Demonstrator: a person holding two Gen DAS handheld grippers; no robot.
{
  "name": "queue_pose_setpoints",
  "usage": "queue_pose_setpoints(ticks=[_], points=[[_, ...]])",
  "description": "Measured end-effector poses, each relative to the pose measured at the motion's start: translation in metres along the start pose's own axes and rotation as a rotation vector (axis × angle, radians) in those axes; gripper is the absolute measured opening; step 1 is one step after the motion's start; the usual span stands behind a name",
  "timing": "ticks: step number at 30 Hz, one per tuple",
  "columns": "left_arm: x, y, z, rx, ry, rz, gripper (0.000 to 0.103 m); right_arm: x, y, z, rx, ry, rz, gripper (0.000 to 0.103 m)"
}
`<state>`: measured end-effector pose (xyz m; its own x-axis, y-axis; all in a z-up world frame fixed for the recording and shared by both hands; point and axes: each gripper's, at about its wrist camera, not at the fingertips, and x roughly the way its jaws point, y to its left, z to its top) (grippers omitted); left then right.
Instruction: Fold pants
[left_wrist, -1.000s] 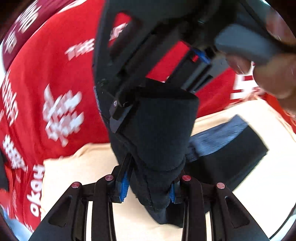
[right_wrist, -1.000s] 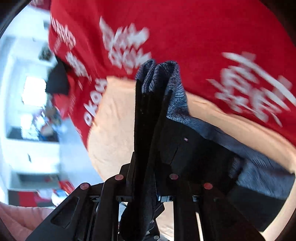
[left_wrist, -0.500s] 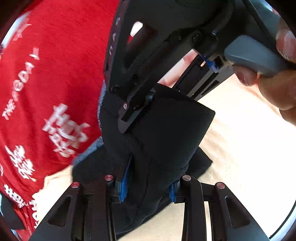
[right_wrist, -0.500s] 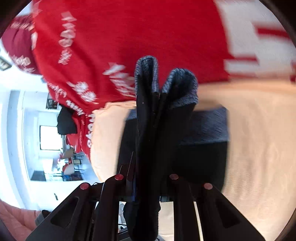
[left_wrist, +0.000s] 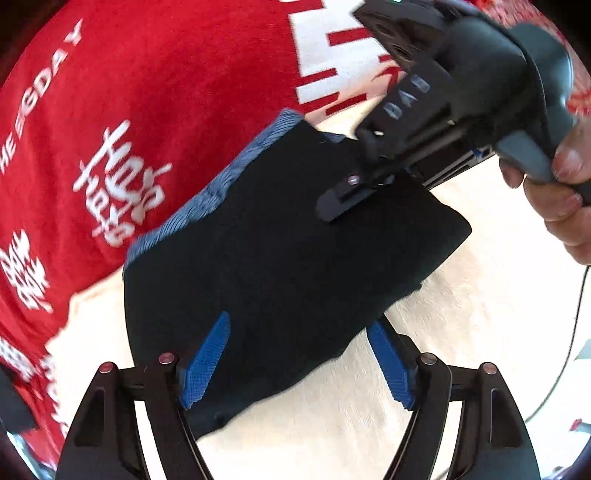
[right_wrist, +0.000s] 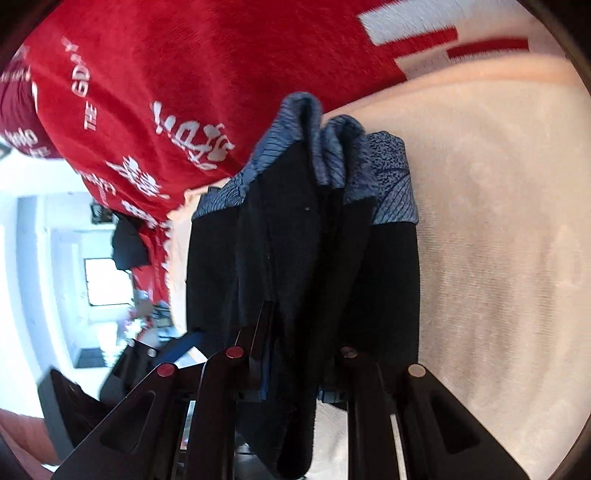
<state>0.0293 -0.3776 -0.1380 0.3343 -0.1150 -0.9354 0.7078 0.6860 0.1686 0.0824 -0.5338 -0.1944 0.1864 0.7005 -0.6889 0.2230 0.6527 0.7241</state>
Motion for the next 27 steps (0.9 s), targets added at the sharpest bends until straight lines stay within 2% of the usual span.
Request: queue_pose_setpoints(ticks=[2,3,5,7,11,13,17,22,27], points=[[-0.005,0.014,-0.006,-0.063,0.009,-0.016,0.077,0.0,0.01,0.0,-0.04,-0.006,-0.091,0.025],[-0.005,0.022,-0.007,-0.09,0.011,-0.011,0.077,0.0,0.014,0.0,-0.061,-0.003,-0.133,0.031],[-0.004,0.046,-0.01,-0.184,0.027,0.0,0.077,0.001,0.019,0.0,-0.089,0.0,-0.196,0.033],[0.003,0.076,-0.012,-0.294,0.05,0.024,0.077,-0.003,0.026,0.0,-0.089,-0.001,-0.227,0.033],[0.021,0.123,-0.016,-0.43,0.086,0.068,0.077,-0.01,0.016,-0.001,-0.055,0.004,-0.233,0.033],[0.032,0.139,-0.018,-0.465,0.103,0.065,0.077,-0.01,0.015,-0.003,-0.058,0.006,-0.251,0.033],[0.045,0.145,-0.025,-0.52,0.157,0.038,0.077,-0.008,0.016,-0.005,-0.073,0.006,-0.31,0.034],[0.056,0.149,-0.027,-0.543,0.175,0.02,0.077,-0.008,0.023,-0.014,-0.136,0.007,-0.415,0.043],[0.057,0.151,-0.028,-0.554,0.18,0.009,0.078,-0.013,0.019,-0.019,-0.092,0.011,-0.421,0.048]])
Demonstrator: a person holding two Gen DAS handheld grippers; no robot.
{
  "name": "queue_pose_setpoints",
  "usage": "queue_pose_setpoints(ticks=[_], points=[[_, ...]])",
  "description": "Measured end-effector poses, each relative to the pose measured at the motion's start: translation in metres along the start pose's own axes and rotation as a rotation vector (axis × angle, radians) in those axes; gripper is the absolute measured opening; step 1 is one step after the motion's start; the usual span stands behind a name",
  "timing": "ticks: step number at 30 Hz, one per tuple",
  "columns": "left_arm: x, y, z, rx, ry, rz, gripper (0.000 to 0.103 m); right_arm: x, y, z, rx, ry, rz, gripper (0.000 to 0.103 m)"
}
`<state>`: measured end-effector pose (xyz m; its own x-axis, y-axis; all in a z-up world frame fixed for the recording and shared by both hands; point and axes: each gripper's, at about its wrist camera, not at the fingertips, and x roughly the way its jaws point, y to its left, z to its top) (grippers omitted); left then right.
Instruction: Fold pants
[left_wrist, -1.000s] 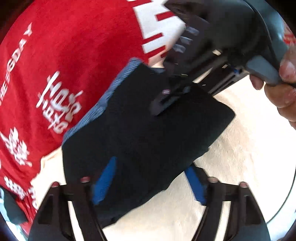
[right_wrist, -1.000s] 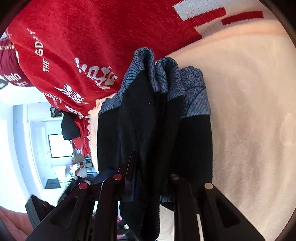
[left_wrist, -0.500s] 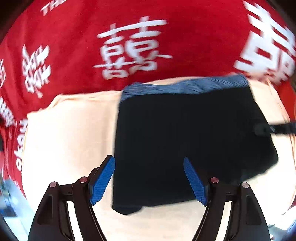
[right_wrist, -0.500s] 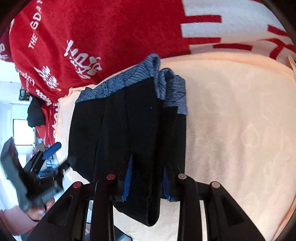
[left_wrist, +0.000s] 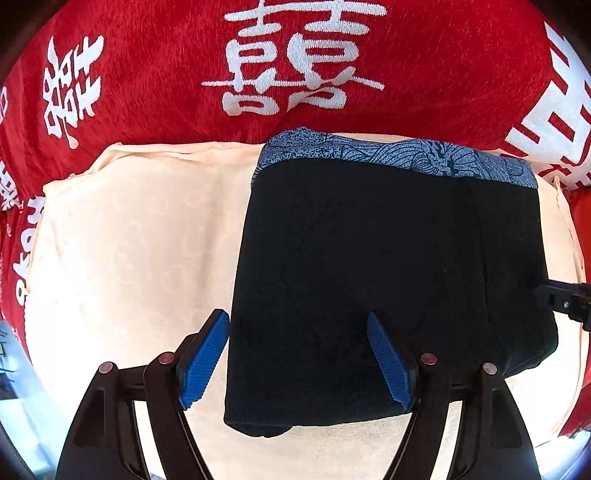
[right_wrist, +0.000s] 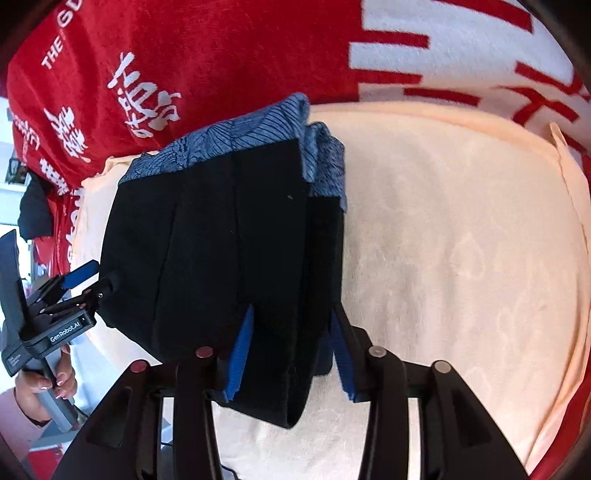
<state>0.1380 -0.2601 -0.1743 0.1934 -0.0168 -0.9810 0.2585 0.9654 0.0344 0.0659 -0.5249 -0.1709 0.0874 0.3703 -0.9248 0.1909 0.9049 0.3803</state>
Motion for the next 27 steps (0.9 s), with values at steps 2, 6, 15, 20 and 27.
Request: queue_pose_setpoints(ticks=[2,6,15,20,27], points=[[0.0,0.0,0.0,0.0,0.0,0.001,0.077,-0.002,0.0,-0.002,-0.002,0.001,-0.009,0.048],[-0.001,0.0,-0.001,-0.003,0.005,0.001,0.078,-0.008,0.002,-0.004,-0.004,-0.005,-0.032,0.048],[-0.004,0.009,0.004,-0.023,0.001,0.021,0.077,-0.018,-0.003,0.0,0.038,-0.025,-0.047,0.048],[-0.002,0.014,0.01,-0.031,0.0,0.029,0.078,-0.019,-0.005,0.001,0.048,-0.027,-0.045,0.048],[-0.001,0.014,0.016,-0.028,0.01,0.021,0.078,-0.019,-0.01,0.004,0.081,-0.026,-0.017,0.048]])
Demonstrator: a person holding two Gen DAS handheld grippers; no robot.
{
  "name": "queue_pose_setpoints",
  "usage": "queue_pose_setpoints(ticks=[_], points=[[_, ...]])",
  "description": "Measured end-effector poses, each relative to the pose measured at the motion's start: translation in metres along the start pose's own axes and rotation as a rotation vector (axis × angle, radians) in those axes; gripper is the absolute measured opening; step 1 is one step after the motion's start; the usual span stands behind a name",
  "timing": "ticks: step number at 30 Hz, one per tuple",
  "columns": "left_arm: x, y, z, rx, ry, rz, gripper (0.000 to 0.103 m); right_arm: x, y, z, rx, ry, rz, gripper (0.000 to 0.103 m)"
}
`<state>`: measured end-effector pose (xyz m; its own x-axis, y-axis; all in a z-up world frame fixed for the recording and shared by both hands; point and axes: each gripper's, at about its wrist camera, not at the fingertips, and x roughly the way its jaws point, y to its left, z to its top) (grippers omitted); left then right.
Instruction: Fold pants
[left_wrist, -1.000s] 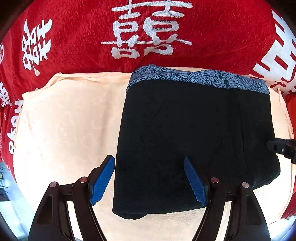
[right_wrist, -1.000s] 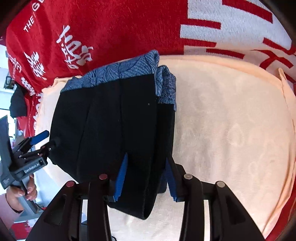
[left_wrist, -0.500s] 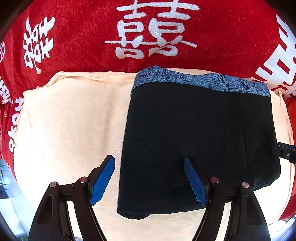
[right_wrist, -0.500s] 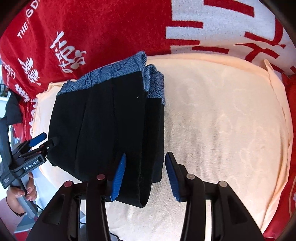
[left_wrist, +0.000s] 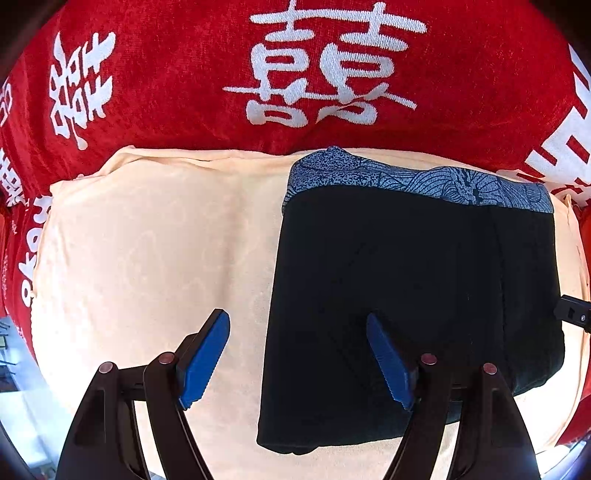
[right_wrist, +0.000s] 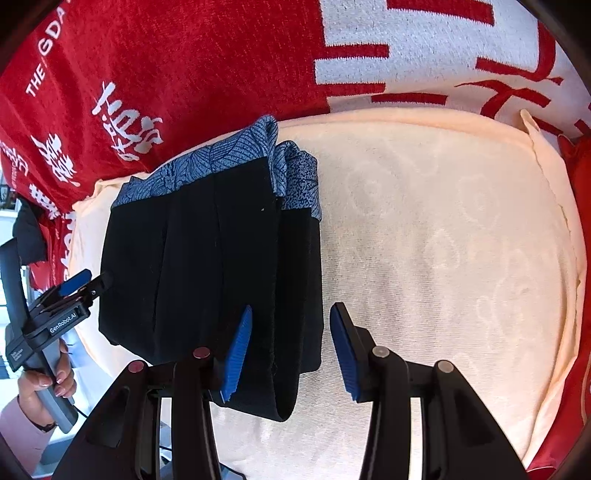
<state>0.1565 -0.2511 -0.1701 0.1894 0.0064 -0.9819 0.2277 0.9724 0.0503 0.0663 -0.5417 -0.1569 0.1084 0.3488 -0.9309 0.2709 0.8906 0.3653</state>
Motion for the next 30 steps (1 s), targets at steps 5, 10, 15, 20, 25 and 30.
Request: queue_pose_setpoints(ticks=[5,10,15,20,25,30], points=[[0.001,0.001,0.002,0.007,0.025,-0.05,0.078,0.0,-0.004,-0.003,0.021,0.006,0.021,0.048],[0.005,0.011,0.003,-0.024,0.046,-0.084,0.101,-0.002,-0.007,-0.006,0.039,0.001,0.04,0.049],[-0.002,0.017,0.017,-0.018,0.009,-0.06,0.102,-0.015,-0.007,0.001,0.059,-0.076,0.069,0.056],[0.006,0.024,0.049,-0.076,-0.015,-0.012,0.102,-0.02,0.006,0.031,0.053,-0.141,0.098,0.031],[0.038,0.035,0.071,-0.153,0.013,0.006,0.102,-0.004,0.032,0.063,-0.021,-0.142,0.101,0.027],[0.045,0.035,0.066,-0.116,-0.008,0.02,0.102,0.024,0.033,0.074,-0.056,-0.109,0.05,0.026]])
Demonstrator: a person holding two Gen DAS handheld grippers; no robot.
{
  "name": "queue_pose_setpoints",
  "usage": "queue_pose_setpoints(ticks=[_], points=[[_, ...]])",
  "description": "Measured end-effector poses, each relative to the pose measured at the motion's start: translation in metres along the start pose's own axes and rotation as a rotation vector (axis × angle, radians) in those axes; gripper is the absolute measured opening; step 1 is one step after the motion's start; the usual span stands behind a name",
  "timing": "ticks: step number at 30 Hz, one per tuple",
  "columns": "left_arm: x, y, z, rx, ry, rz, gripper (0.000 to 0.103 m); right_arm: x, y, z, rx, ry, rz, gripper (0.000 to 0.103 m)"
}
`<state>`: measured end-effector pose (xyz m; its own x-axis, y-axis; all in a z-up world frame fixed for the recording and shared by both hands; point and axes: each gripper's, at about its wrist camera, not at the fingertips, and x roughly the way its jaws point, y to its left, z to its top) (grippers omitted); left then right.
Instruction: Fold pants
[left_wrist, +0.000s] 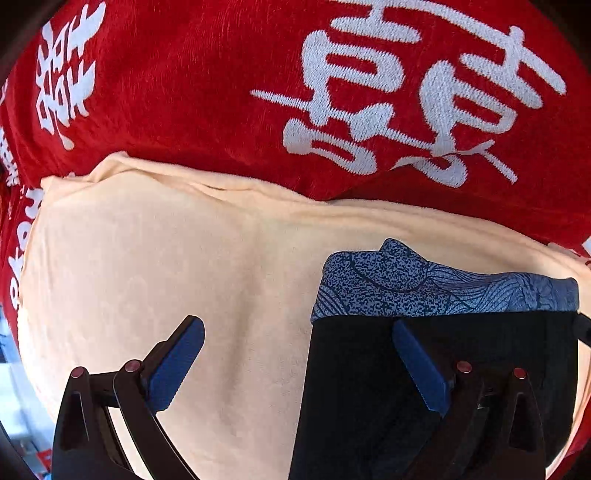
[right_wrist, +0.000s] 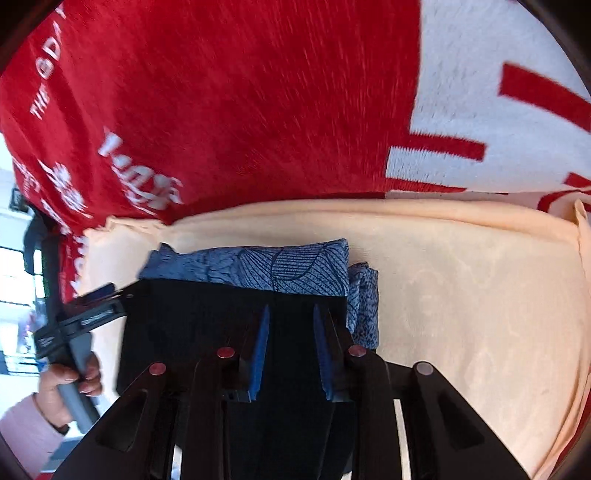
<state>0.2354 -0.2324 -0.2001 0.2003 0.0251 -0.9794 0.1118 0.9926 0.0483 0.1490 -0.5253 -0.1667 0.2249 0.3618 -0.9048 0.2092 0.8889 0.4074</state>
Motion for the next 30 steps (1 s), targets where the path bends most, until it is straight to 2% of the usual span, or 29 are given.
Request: queue_pose_setpoints(ticks=[5,9,13,18,22,26,30], points=[[-0.003,0.0,-0.003,0.009,-0.001,0.0,0.102,-0.011,-0.004,-0.008,0.029,0.01,0.037,0.027],[-0.004,0.0,-0.006,0.0,0.006,-0.006,0.102,-0.023,-0.006,-0.026,0.031,0.025,0.027,0.029],[-0.003,0.002,-0.007,0.004,0.007,-0.025,0.103,-0.033,-0.018,-0.05,0.083,0.043,0.03,0.048],[-0.01,0.001,-0.019,0.004,0.022,-0.034,0.102,-0.036,-0.035,-0.079,0.155,0.075,0.031,0.05],[-0.024,-0.002,-0.035,0.046,0.039,-0.058,0.102,-0.038,-0.047,-0.098,0.209,0.086,0.062,0.061],[-0.035,0.001,-0.06,0.037,0.076,-0.105,0.102,-0.041,-0.057,-0.114,0.267,0.088,0.101,0.066],[-0.04,0.004,-0.089,0.019,0.124,-0.114,0.102,-0.043,-0.063,-0.129,0.3,0.1,0.115,0.072]])
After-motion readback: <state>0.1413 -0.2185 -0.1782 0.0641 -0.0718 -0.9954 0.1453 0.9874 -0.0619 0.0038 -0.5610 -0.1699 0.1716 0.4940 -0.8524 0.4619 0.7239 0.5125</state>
